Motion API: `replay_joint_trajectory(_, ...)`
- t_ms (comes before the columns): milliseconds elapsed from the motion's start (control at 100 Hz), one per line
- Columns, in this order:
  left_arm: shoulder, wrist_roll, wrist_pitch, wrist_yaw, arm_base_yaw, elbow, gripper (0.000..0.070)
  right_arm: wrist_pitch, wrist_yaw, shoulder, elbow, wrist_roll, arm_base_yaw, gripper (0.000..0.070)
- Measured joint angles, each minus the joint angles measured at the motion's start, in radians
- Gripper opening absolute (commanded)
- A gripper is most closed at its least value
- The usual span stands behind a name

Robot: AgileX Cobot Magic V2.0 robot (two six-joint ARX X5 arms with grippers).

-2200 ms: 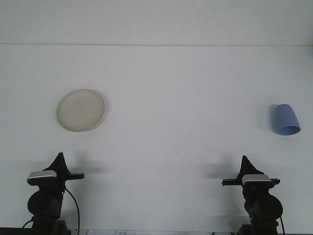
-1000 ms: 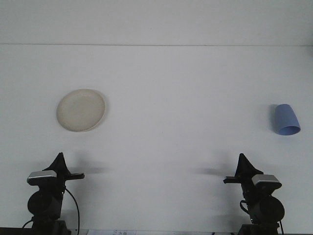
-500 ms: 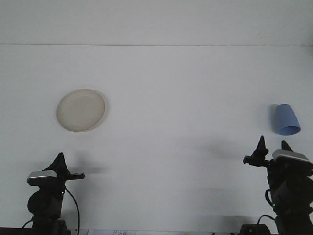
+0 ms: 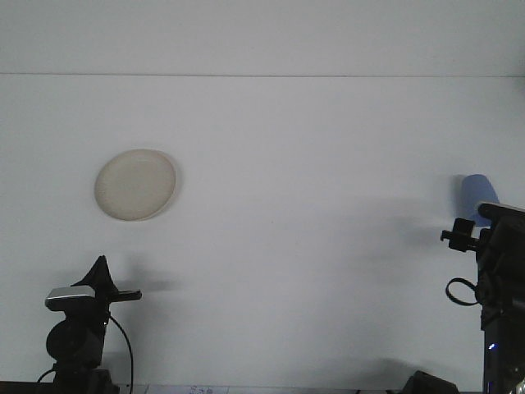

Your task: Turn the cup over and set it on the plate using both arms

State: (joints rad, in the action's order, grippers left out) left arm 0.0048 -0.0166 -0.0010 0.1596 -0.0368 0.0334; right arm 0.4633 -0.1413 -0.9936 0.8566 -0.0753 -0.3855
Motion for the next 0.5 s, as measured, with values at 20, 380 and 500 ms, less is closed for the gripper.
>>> replay_joint_trajectory(20,0.0,0.0,0.0,0.0,0.0,0.0,0.0015,-0.011,0.012,-0.015,-0.001,0.0,-0.019,0.0514)
replay_joint_trajectory(380,0.0,0.0,0.0,0.0,0.0,0.0,0.0015,-0.283,0.198,-0.227,-0.115,-0.06,-0.224,0.0504)
replay_joint_trajectory(500,0.0,0.0,0.0,0.0,0.0,0.0,0.0015,-0.409,0.255,-0.296,-0.116,-0.075,-0.264,0.0502)
